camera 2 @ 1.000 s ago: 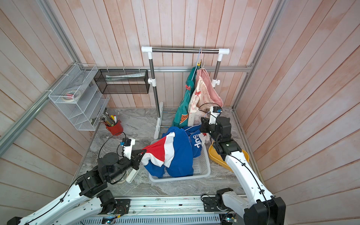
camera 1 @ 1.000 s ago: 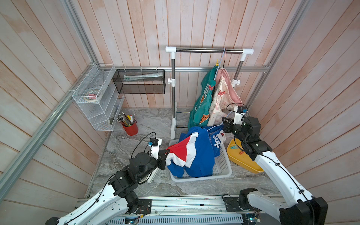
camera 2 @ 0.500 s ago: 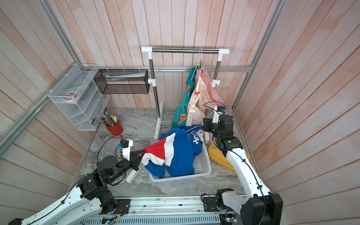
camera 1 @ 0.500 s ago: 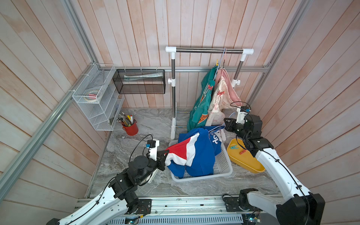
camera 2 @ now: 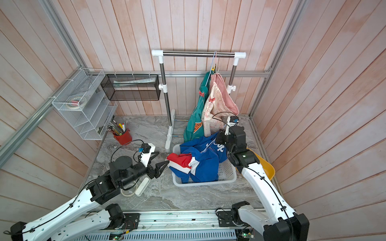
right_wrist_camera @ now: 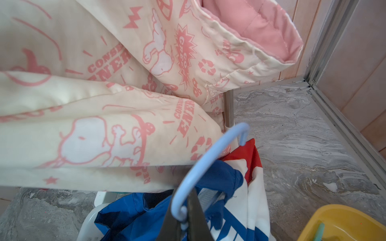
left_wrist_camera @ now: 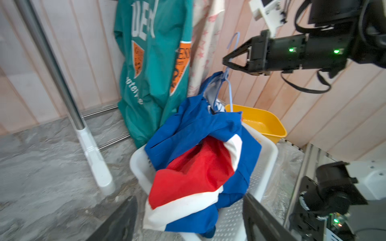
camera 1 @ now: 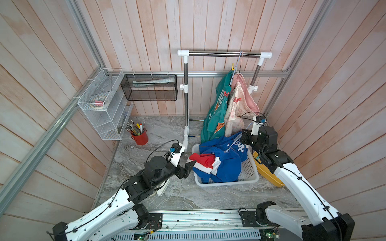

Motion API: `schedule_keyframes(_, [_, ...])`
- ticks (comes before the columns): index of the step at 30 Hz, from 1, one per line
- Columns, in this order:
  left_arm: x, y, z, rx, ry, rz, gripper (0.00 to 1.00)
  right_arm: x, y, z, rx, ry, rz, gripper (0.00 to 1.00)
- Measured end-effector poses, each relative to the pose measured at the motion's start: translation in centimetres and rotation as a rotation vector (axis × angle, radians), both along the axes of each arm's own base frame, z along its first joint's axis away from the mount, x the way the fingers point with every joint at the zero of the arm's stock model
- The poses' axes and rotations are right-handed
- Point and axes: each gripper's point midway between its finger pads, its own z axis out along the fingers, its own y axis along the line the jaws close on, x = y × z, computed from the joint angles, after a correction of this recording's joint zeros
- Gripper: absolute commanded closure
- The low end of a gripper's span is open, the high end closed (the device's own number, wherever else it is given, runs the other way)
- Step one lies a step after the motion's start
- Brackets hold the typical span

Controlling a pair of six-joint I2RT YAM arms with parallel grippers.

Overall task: Remove the clothespins securing jackets to the hanger
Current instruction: Remove the jacket from the hanger.

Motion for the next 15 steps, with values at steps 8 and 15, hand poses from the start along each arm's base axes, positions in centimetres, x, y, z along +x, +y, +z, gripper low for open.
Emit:
schedule_keyframes(8, [0.5, -4.7, -4.5, 0.212, 0.009, -0.151, 0.14, 0.0, -0.1, -0.1, -0.004, 0.005, -0.008, 1.00])
schedule_keyframes(15, [0.3, -7.9, -5.8, 0.294, -0.013, -0.242, 0.14, 0.0, -0.1, -0.1, -0.001, 0.006, -0.009, 1.00])
